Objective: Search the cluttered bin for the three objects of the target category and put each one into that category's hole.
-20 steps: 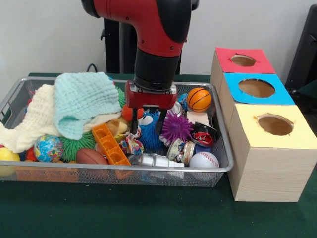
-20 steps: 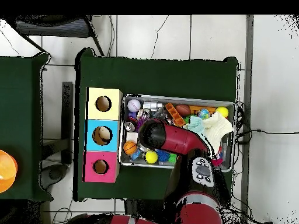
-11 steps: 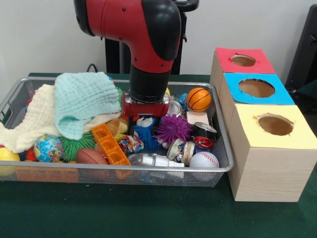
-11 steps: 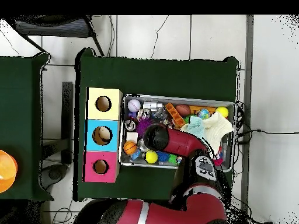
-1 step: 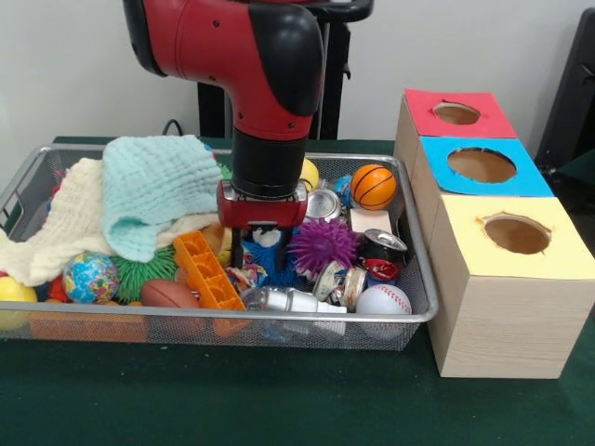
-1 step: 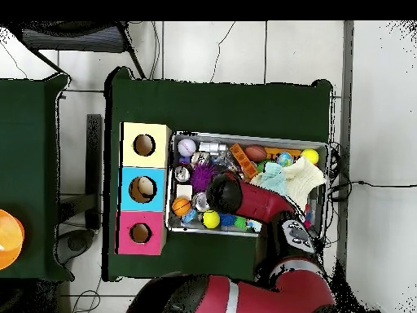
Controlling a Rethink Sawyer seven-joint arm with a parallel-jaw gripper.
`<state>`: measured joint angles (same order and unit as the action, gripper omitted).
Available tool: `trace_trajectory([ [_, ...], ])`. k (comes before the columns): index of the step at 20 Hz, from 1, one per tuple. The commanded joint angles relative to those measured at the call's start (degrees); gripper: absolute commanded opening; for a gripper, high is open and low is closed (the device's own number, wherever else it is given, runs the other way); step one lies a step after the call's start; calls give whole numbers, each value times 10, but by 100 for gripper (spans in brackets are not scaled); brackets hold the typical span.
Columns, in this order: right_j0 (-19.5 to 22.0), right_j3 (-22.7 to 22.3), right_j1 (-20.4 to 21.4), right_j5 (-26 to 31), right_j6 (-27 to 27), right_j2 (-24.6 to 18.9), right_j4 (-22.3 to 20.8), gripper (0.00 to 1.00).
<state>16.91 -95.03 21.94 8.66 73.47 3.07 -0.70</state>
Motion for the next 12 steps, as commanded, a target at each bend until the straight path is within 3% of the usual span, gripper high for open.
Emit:
trace_trajectory([
  [1,62,-64,-52,-63,99,-132,-26,100],
  [5,113,-87,-76,-117,109,-188,-48,100],
  [9,194,-92,-145,-201,117,-266,-108,100],
  [12,216,-83,-171,-225,125,-287,-140,100],
])
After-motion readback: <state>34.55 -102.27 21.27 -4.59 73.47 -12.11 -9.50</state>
